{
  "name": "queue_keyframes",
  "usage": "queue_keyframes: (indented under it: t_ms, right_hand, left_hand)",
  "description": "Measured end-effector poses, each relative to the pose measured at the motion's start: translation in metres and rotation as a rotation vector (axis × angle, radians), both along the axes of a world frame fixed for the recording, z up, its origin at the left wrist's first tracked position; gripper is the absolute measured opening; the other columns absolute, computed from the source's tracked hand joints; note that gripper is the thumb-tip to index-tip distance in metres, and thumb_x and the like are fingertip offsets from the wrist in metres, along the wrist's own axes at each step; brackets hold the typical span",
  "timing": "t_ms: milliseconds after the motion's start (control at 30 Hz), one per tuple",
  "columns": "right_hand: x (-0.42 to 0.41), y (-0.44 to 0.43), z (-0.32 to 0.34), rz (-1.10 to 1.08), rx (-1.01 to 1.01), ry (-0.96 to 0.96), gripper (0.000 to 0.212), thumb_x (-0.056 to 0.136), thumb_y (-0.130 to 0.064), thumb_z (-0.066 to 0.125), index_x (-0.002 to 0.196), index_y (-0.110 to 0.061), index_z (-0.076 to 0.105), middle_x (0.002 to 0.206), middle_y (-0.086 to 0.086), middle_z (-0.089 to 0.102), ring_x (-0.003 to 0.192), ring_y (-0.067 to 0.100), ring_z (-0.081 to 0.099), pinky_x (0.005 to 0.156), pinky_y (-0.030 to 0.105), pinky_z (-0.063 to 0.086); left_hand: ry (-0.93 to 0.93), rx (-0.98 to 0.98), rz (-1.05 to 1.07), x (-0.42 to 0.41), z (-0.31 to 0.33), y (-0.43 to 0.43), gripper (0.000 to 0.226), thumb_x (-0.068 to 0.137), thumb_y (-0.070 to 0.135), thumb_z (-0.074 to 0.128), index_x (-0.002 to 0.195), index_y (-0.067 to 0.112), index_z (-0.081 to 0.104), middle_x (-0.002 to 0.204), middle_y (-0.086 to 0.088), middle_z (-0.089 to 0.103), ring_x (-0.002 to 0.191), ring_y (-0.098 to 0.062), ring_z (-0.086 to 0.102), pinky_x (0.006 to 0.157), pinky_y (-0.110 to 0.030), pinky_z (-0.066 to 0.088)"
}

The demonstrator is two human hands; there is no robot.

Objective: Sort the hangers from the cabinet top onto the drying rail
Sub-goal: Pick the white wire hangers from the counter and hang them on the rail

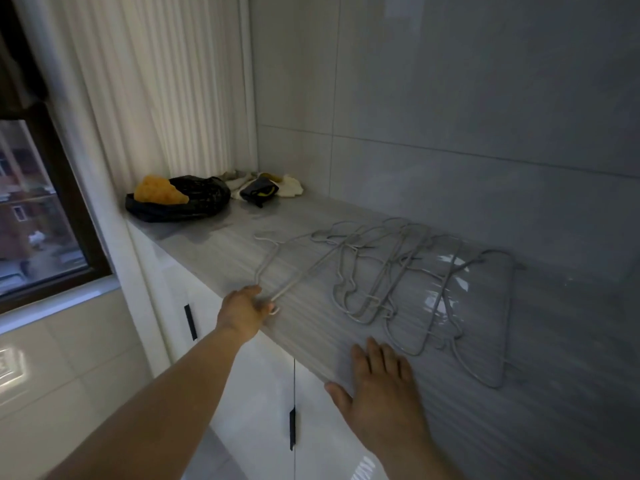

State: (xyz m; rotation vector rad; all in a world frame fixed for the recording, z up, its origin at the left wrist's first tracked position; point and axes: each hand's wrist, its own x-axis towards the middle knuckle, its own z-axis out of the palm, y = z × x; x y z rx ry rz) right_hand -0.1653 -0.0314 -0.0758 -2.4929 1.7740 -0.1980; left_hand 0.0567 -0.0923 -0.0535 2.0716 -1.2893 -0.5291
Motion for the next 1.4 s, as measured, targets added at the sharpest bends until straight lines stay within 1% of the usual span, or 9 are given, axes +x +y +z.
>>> queue_keyframes:
  t_ms: [267, 500, 667, 800, 967, 1100, 1200, 1267, 1400]
  right_hand:
    - [0.0, 0.001, 0.0, 0.0, -0.006, -0.015, 0.075, 0.089, -0.061, 0.024, 0.147, -0.015, 0.012, 0.157, 0.008, 0.006, 0.143, 0.02, 0.005, 0.116, 0.038, 0.003]
    - [0.001, 0.003, 0.002, -0.006, -0.033, -0.035, 0.074, 0.088, -0.062, 0.027, 0.146, -0.017, 0.015, 0.156, 0.008, 0.01, 0.143, 0.021, 0.009, 0.116, 0.038, 0.006]
    - [0.002, 0.002, 0.001, -0.011, -0.027, -0.018, 0.074, 0.088, -0.062, 0.026, 0.146, -0.018, 0.016, 0.156, 0.007, 0.011, 0.143, 0.019, 0.009, 0.115, 0.038, 0.007]
    - [0.005, 0.006, 0.013, -0.057, -0.135, -0.009, 0.077, 0.067, -0.064, 0.063, 0.121, -0.009, 0.06, 0.129, 0.02, 0.056, 0.118, 0.033, 0.054, 0.097, 0.05, 0.042]
    - [0.003, 0.006, 0.005, -0.028, -0.051, -0.039, 0.074, 0.086, -0.063, 0.03, 0.145, -0.018, 0.022, 0.155, 0.008, 0.017, 0.142, 0.021, 0.015, 0.115, 0.039, 0.011]
    - [0.006, 0.009, 0.014, -0.036, -0.158, -0.018, 0.074, 0.056, -0.062, 0.074, 0.105, -0.006, 0.069, 0.112, 0.02, 0.066, 0.101, 0.033, 0.065, 0.082, 0.05, 0.053]
    - [0.002, 0.007, 0.009, -0.027, -0.054, 0.026, 0.09, 0.078, -0.075, 0.007, 0.141, -0.016, 0.032, 0.151, 0.011, 0.028, 0.138, 0.023, 0.028, 0.111, 0.041, 0.025]
    - [-0.001, 0.005, 0.006, -0.031, -0.037, 0.046, 0.114, 0.057, -0.077, -0.029, 0.145, -0.022, 0.018, 0.155, 0.002, 0.016, 0.141, 0.018, 0.016, 0.113, 0.036, 0.017]
    - [-0.001, 0.012, 0.013, -0.021, -0.111, -0.019, 0.068, 0.089, -0.063, 0.025, 0.143, -0.021, 0.024, 0.152, 0.0, 0.026, 0.139, 0.017, 0.022, 0.111, 0.032, 0.02]
  left_hand:
    - [0.015, -0.078, 0.013, 0.007, -0.007, 0.02, 0.046, 0.078, 0.017, 0.069, 0.12, 0.004, 0.055, 0.125, -0.017, 0.052, 0.114, -0.031, 0.05, 0.099, -0.034, 0.039]
    - [0.292, -0.217, 0.18, 0.009, -0.003, 0.034, 0.029, 0.077, 0.005, 0.068, 0.065, 0.014, 0.043, 0.065, 0.001, 0.045, 0.078, -0.022, 0.047, 0.066, -0.019, 0.029]
    - [0.845, -0.156, 0.201, 0.012, 0.004, 0.037, 0.04, 0.086, -0.011, 0.048, 0.124, -0.007, 0.038, 0.083, -0.018, 0.05, 0.062, -0.024, 0.052, 0.086, -0.041, 0.043]
    - [0.924, 0.002, 0.108, 0.016, 0.01, 0.041, 0.013, 0.09, -0.005, 0.044, 0.079, -0.002, 0.051, 0.089, -0.022, 0.059, 0.049, -0.021, 0.065, 0.091, -0.041, 0.044]
    - [0.966, -0.04, 0.11, 0.016, 0.016, 0.051, 0.016, 0.091, -0.008, 0.04, 0.08, 0.003, 0.045, 0.089, -0.022, 0.062, 0.063, -0.029, 0.067, 0.064, -0.034, 0.055]
    - [0.957, -0.137, 0.072, 0.018, 0.028, 0.067, 0.022, 0.092, -0.004, 0.042, 0.075, 0.01, 0.043, 0.08, -0.016, 0.064, 0.048, -0.02, 0.068, 0.046, -0.027, 0.056]
    - [0.918, -0.223, 0.061, 0.022, 0.039, 0.089, 0.021, 0.093, -0.002, 0.04, 0.077, 0.01, 0.045, 0.084, -0.016, 0.064, 0.05, -0.018, 0.068, 0.045, -0.026, 0.056]
    - [0.894, -0.279, 0.045, 0.025, 0.044, 0.109, 0.02, 0.092, -0.002, 0.042, 0.077, 0.01, 0.047, 0.081, -0.014, 0.065, 0.05, -0.017, 0.069, 0.043, -0.024, 0.055]
    - [0.839, -0.332, -0.002, 0.028, 0.051, 0.159, 0.019, 0.091, -0.002, 0.042, 0.078, 0.009, 0.049, 0.062, -0.002, 0.072, 0.052, -0.015, 0.069, 0.043, -0.023, 0.054]
